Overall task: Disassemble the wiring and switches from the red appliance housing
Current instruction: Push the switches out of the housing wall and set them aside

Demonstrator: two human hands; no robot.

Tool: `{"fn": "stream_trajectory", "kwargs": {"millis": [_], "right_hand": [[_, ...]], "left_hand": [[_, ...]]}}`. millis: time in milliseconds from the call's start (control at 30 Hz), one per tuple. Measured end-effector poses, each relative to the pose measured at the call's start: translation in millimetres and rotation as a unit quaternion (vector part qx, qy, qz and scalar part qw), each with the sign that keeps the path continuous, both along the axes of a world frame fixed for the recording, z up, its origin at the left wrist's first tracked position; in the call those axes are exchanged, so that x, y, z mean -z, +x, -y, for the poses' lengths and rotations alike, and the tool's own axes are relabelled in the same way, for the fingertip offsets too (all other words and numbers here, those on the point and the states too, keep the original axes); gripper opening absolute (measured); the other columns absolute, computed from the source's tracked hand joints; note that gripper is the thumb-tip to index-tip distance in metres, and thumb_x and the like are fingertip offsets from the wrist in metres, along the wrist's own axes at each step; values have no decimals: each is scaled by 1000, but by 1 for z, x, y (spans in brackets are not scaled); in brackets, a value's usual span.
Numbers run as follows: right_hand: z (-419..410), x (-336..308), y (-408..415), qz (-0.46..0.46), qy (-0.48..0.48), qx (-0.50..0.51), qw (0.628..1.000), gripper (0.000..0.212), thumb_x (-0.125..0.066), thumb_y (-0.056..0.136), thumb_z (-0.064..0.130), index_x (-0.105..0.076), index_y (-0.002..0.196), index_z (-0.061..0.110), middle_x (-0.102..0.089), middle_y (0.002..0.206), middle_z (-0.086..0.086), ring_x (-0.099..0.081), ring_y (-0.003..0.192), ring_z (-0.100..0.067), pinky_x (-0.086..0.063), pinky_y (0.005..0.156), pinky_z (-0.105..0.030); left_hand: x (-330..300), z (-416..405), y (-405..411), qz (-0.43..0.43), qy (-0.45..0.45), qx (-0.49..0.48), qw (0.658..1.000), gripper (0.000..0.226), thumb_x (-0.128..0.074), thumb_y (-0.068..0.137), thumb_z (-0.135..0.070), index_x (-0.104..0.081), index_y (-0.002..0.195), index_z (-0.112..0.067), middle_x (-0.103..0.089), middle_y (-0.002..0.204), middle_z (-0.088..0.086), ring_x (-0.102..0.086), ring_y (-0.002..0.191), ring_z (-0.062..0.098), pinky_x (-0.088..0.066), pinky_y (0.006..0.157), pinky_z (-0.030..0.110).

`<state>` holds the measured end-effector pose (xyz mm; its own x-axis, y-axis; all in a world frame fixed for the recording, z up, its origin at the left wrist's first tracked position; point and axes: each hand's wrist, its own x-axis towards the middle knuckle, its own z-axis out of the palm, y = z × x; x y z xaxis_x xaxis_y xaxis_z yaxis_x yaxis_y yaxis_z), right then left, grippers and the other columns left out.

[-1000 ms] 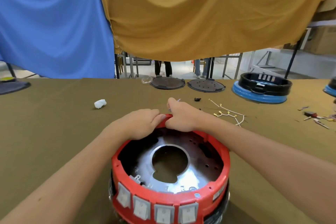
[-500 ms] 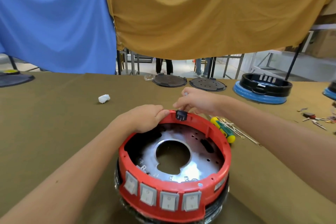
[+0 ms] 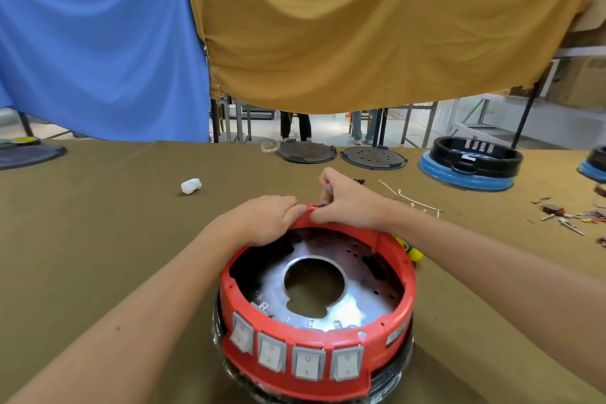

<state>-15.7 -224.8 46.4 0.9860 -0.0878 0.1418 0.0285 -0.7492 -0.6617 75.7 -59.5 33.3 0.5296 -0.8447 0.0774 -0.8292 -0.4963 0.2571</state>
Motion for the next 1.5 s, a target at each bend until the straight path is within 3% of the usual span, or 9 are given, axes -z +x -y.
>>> {"fn": "stream_trajectory", "kwargs": {"millis": [133, 267, 400, 567, 933, 1067, 1200, 1367, 1500], "right_hand": [[16, 2, -13, 38, 304, 48, 951, 16, -54, 102, 22, -45, 93, 12, -64, 77, -7, -56, 67, -18, -46, 66, -30], [37, 18, -32, 78, 455, 59, 885, 47, -36, 106, 45, -60, 118, 6, -62, 68, -6, -52, 56, -15, -45, 58, -30], [37, 37, -39, 134, 474, 104, 864, 54, -41, 103, 50, -70, 101, 4, -54, 61, -1, -45, 51, -12, -39, 49, -23], [30, 46, -41, 108, 469, 81, 873, 28, -52, 103, 30, -61, 88, 9, -56, 59, -1, -47, 49, -12, -39, 50, -24], [29, 27, -19, -103, 438, 104, 887, 36, -51, 104, 26, -55, 71, 11, -47, 48, 3, -37, 37, -7, -29, 40, -17], [25, 25, -5, -157, 394, 115, 898, 17, -53, 101, 21, -58, 90, 8, -42, 57, 0, -34, 45, -11, -30, 45, -20], [18, 29, -2, -152, 363, 120, 912, 15, -55, 95, 12, -65, 101, 2, -58, 77, -12, -53, 60, -19, -52, 52, -27], [20, 31, -10, -83, 377, 110, 916, 30, -57, 99, 19, -64, 118, -2, -60, 81, -12, -57, 53, -14, -50, 48, -20], [27, 33, -8, 44, 252, 124, 959, 30, -67, 95, 32, -56, 107, 7, -61, 71, 1, -52, 47, -3, -46, 46, -15]], "left_hand": [[-4, -8, 0, -18, -24, 46, 998, 30, -34, 107, -36, -44, 80, -29, -52, 80, -10, -51, 84, 17, -39, 79, 32], [-22, -10, -3, -29, 42, 82, 995, 21, -38, 105, -40, -55, 114, -32, -61, 99, -12, -56, 89, 7, -41, 78, 21], [-27, -1, -15, -100, -49, 90, 990, 28, -59, 89, -59, -51, 114, -50, -62, 105, -21, -58, 95, -8, -46, 88, 20], [-5, 9, -21, -69, -150, 94, 982, 17, -74, 85, -41, -64, 99, -39, -68, 96, -18, -61, 88, -2, -47, 83, 24], [-4, 8, -19, -95, -155, 78, 980, 14, -72, 88, -32, -67, 100, -38, -70, 92, -16, -64, 84, 4, -52, 83, 30], [-4, 9, -18, -96, -144, 90, 981, 13, -70, 90, -34, -66, 101, -40, -69, 95, -16, -63, 86, 4, -50, 83, 30], [-3, 9, -17, -97, -140, 92, 981, 12, -68, 91, -35, -65, 102, -38, -68, 100, -16, -62, 91, 2, -48, 85, 28], [-5, 9, -21, -144, -167, 81, 972, 11, -59, 95, -43, -68, 97, -36, -69, 89, -16, -62, 80, 1, -49, 79, 27], [-4, 13, -22, -134, -170, 66, 974, 14, -57, 96, -43, -67, 93, -33, -68, 89, -14, -60, 78, -1, -45, 75, 21]]}}
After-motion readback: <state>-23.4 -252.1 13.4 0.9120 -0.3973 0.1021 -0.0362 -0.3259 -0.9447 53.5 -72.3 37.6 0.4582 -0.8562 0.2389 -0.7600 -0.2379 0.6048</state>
